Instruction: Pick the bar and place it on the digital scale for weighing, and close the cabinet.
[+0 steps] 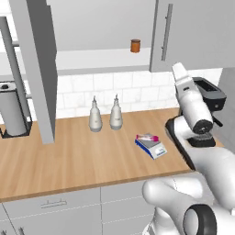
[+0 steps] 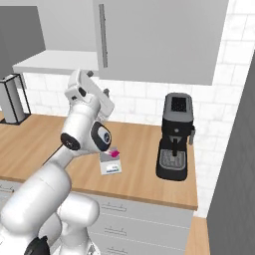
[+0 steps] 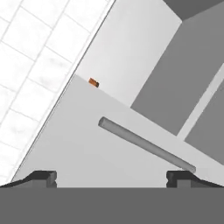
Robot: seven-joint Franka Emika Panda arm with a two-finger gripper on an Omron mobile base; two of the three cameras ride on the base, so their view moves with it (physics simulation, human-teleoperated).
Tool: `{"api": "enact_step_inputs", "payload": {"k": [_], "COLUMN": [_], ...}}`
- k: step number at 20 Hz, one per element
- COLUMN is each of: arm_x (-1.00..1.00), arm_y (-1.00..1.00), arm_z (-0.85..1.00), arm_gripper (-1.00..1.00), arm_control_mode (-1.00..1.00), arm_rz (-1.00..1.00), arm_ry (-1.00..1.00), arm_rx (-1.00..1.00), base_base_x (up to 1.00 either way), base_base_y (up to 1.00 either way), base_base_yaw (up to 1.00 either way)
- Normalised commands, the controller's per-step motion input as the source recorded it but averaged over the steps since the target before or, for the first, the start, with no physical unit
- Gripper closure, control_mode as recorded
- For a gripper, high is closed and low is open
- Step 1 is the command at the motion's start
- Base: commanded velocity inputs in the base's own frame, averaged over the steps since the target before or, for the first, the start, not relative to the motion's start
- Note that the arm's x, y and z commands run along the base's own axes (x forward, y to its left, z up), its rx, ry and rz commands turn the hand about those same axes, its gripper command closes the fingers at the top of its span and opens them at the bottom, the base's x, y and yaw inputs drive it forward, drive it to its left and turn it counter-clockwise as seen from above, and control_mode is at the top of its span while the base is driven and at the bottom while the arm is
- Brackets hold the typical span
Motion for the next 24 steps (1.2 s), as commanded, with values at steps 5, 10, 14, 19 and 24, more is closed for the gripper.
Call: {"api": "enact_step_inputs", "payload": {"k": [5, 10, 14, 19, 24], "arm_x": [-0.86, -0.67, -0.81, -0.91, -0.94], "arm_y": [0.16, 0.42, 0.49, 0.46, 0.64], "arm_z": [0.43, 0.83, 0.65, 0.46, 0.08], "arm_gripper": [-1.0, -1.0, -1.0, -1.0, -1.0], "arm_control_mode": [-1.0, -1.0, -1.0, -1.0, -1.0], "arm_rz": [0.04, 0.02, 0.05, 0.06, 0.12], "arm_ry": [-0.31, -0.1, 0.0, 0.0, 0.0], "arm_rx": [0.0, 0.02, 0.16, 0.23, 0.28], "base_base_x": [0.0, 0.0, 0.0, 0.0, 0.0], "base_base_y": [0.0, 0.0, 0.0, 0.0, 0.0], "base_base_yaw": [0.0, 0.0, 0.0, 0.0, 0.0]}}
